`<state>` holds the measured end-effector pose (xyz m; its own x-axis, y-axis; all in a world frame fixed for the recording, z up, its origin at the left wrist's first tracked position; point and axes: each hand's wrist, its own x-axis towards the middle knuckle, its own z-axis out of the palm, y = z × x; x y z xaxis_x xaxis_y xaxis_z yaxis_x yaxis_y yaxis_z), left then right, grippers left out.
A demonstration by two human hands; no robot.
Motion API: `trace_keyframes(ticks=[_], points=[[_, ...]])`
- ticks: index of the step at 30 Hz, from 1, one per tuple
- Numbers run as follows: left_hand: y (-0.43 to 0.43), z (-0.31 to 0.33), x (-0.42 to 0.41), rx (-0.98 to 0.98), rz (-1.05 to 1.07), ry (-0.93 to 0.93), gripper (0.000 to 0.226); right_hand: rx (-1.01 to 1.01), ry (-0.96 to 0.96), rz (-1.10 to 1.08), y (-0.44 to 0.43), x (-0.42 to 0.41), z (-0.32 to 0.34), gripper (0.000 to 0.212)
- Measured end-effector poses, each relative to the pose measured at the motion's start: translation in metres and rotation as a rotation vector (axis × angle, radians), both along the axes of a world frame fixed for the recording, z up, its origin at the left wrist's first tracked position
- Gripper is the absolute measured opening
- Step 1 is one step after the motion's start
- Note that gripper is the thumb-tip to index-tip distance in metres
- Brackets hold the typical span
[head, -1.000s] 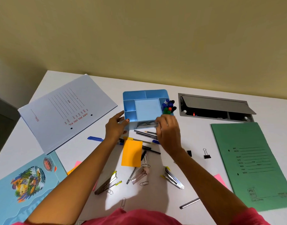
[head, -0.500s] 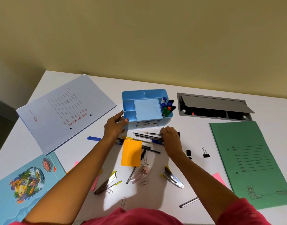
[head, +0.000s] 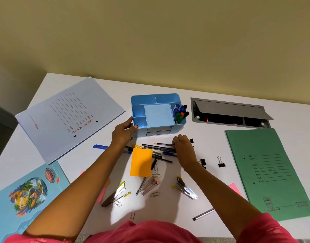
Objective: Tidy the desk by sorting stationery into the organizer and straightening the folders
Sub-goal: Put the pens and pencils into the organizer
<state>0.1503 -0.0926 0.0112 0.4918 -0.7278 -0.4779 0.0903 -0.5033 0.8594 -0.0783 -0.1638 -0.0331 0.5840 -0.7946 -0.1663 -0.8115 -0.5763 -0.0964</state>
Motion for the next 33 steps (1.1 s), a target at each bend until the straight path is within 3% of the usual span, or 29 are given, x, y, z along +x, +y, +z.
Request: trace_keyframes(ticks=[4, 6, 11, 14, 17, 18, 21, 26, 30, 33], points=[[0.000, 0.000, 0.000, -0.001, -0.006, -0.002, 0.054, -0.047, 0.195, 0.132, -0.010, 0.002, 0.003, 0.016], [0.001, 0.001, 0.000, -0.002, -0.006, 0.002, 0.053, -0.053, 0.162, 0.133, -0.011, 0.003, 0.006, 0.014], [0.003, 0.000, -0.001, -0.007, -0.004, -0.004, 0.053, 0.014, -0.425, 0.014, 0.001, 0.017, 0.044, 0.008], [0.003, 0.001, -0.001, -0.005, -0.005, -0.003, 0.053, -0.080, -0.757, -0.021, 0.011, 0.043, 0.072, 0.010], [0.003, 0.002, -0.002, -0.003, -0.003, -0.001, 0.053, -0.266, -0.922, 0.001, 0.012, 0.073, 0.083, 0.015], [0.003, 0.002, -0.002, 0.000, -0.003, -0.005, 0.053, -0.175, -0.978, -0.045, 0.010, 0.082, 0.086, 0.013], [0.002, 0.004, -0.003, 0.006, -0.006, -0.014, 0.053, 0.074, -0.927, -0.260, 0.003, 0.106, 0.087, 0.015], [0.002, 0.004, -0.003, 0.009, -0.008, -0.018, 0.053, 0.117, -0.723, -0.254, 0.002, 0.118, 0.070, 0.017], [0.002, 0.004, -0.004, 0.001, 0.005, -0.034, 0.052, 0.101, -0.828, -0.295, 0.007, 0.108, 0.069, 0.022], [0.001, 0.003, -0.004, 0.000, 0.002, -0.038, 0.052, -0.066, -0.983, -0.223, 0.016, 0.090, 0.066, 0.019]])
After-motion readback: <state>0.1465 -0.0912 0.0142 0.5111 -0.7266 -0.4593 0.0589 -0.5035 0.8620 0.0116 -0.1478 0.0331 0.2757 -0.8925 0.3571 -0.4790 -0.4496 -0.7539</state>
